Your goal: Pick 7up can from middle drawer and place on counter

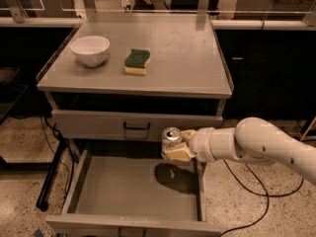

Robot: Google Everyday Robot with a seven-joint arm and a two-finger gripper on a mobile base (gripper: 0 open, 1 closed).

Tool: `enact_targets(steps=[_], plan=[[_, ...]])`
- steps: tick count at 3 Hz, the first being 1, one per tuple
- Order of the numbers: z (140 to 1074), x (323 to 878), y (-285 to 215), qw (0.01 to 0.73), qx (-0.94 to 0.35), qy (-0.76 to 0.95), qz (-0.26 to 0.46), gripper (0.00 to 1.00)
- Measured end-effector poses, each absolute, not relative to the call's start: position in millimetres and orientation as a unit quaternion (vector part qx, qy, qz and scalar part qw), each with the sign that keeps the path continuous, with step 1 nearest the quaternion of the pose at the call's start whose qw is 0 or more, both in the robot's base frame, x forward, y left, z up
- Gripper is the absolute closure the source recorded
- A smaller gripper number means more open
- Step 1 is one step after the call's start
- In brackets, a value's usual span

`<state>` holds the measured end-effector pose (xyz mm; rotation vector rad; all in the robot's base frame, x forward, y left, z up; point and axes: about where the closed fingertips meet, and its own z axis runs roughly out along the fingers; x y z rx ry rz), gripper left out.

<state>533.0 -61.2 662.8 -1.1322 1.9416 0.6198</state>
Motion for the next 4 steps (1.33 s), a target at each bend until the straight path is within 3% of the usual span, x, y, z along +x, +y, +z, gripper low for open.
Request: enact_targets(steps=[3, 4], plan=[[720, 538, -84, 0.412, -0.441, 0.773, 0.198, 1.00], [820, 542, -117, 0.452, -0.446, 0.760, 0.137, 1.00]])
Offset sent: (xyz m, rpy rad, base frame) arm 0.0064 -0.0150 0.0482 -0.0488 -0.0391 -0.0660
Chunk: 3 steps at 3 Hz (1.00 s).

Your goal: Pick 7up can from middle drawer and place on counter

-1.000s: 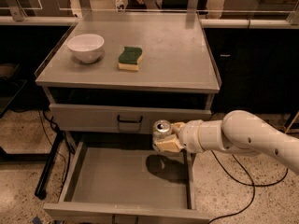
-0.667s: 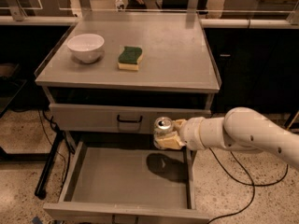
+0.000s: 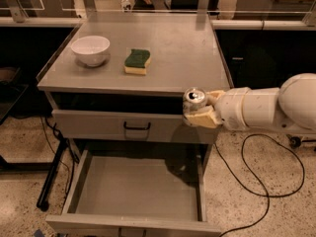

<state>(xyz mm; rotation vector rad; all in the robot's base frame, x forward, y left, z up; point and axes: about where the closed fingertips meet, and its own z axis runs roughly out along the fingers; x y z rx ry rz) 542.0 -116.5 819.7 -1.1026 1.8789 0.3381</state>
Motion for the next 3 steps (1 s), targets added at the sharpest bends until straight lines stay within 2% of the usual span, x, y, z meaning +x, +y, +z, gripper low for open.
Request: enact_targets(steps=[2, 3], plan=[[814, 541, -108, 0.450, -0.447, 0.759, 0.145, 1.00], [862, 551, -117, 0.470, -0.456, 0.746, 0.121, 1.00]])
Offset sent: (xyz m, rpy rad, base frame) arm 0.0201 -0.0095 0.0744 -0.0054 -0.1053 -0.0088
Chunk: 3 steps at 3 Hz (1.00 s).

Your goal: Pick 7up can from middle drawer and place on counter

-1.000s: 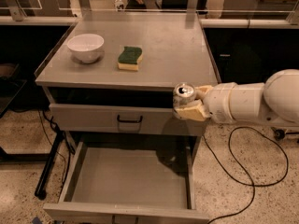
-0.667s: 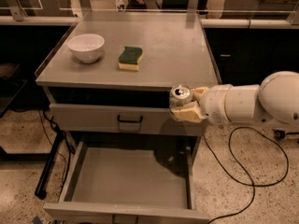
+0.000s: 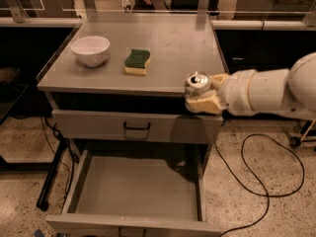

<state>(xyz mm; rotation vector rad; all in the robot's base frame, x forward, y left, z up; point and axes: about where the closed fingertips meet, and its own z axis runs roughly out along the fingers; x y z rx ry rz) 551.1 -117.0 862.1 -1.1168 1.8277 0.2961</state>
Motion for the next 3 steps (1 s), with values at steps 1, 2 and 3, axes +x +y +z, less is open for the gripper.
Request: enact_targets(steps=[1, 2, 3], plan=[[934, 564, -130, 0.493, -0.474, 0.725, 0.082, 1.00], [937, 565, -130, 0.496, -0.474, 0.724, 0.081, 1.00], [930, 595, -128, 0.497, -0.462, 0.727, 0.102, 1.00]])
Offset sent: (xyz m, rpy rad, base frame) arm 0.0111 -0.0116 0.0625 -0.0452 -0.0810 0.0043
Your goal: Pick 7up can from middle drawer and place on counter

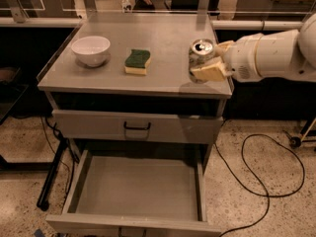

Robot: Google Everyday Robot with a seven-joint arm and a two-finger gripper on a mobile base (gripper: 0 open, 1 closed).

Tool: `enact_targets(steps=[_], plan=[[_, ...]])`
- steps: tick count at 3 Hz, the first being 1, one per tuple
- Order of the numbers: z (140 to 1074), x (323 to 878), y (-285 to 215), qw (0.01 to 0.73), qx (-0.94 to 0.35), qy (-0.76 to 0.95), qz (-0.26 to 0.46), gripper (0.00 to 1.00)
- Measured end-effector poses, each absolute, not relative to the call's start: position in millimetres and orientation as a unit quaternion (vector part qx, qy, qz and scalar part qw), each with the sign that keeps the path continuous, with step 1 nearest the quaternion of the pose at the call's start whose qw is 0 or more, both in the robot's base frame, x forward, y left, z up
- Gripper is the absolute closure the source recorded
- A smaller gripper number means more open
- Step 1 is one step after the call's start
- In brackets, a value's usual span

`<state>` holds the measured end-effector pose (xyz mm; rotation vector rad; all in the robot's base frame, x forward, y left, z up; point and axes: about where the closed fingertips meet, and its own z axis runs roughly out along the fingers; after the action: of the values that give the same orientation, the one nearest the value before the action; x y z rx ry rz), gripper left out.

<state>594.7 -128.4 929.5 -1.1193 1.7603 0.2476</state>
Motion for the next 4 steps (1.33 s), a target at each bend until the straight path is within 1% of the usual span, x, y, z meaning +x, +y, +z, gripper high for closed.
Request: enact_targets(steps=[1, 2, 4], plan=[[933, 624, -130, 0.500, -0.454, 0.729, 0.112, 1.00], [926, 667, -131, 0.489, -0.448, 0.738, 0.126, 1.00], [904, 719, -124, 0.470, -0.446, 0.747, 0.149, 1.00]])
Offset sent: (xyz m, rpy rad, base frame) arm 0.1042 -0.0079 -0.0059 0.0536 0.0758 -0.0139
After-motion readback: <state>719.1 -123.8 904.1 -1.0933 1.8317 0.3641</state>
